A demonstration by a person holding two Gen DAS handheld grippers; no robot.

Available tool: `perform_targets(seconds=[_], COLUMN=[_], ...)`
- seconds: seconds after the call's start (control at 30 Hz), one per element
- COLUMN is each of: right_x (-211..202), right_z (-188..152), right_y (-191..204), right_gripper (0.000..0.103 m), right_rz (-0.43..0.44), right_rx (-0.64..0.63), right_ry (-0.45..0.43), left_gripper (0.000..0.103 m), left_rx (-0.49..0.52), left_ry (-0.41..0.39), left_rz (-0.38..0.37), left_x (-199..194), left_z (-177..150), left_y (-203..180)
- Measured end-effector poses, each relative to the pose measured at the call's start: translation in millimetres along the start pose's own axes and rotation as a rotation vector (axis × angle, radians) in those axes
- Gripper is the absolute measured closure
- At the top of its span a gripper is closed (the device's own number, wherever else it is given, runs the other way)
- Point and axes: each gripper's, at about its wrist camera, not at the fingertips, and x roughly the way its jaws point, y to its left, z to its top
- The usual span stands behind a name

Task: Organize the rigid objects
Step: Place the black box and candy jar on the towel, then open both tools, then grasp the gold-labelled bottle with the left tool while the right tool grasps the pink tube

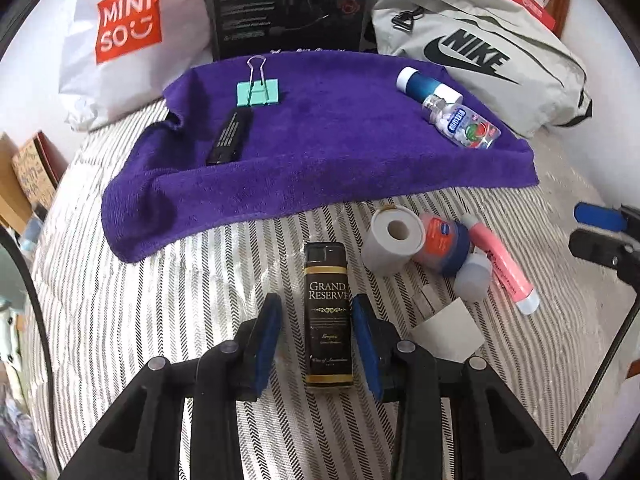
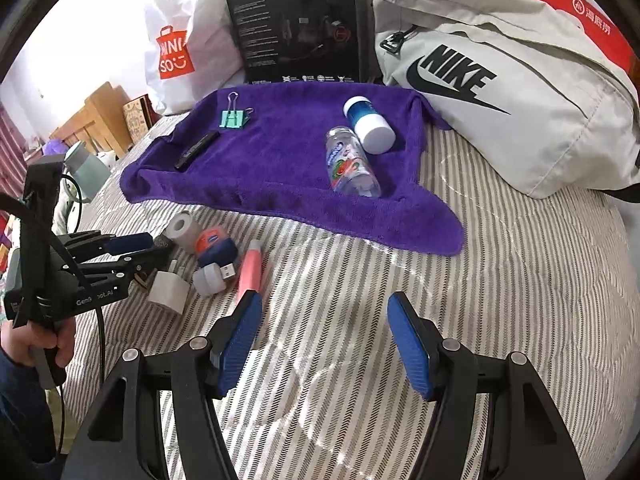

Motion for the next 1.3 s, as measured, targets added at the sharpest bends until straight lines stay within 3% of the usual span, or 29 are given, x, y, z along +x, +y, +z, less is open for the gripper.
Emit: perform_targets(seconds=[0.13,0.23,0.57,0.67,0.83,1.3], right_x=[7,13,44,54,57,58], right_z=[1,-1,-5,-5,-4,-2], right_y=[5,11,39,45,55,64], right_gripper=[0.038,0.038,0.039,0.049,0.054,0.081], right_rz=[0.008,0.009,0.047,0.035,-0.021,-0.022], right_rx=[-0.013,-0.030,-0.107,-0.135,-0.194,-0.214], right_ry=[0.010,0.021,0.077,0.086,0.077,0.067], left_gripper=[0.069,0.080,0.080,0.080,0.080,0.080], left_rx=[0.009,0.014,0.010,0.001,0.000,-0.009], left_ry=[-0.012,-0.023,-0.025,-0.027,-0.030,-0.036], left_rz=[0.008,-0.002,-0.006,-0.008,-0.001,-0.007], left_x=[0,-1,0,0,0,-1], left_z=[0,0,1,0,0,-1], left_y=[-2,-4,-4,-3,-4,-3])
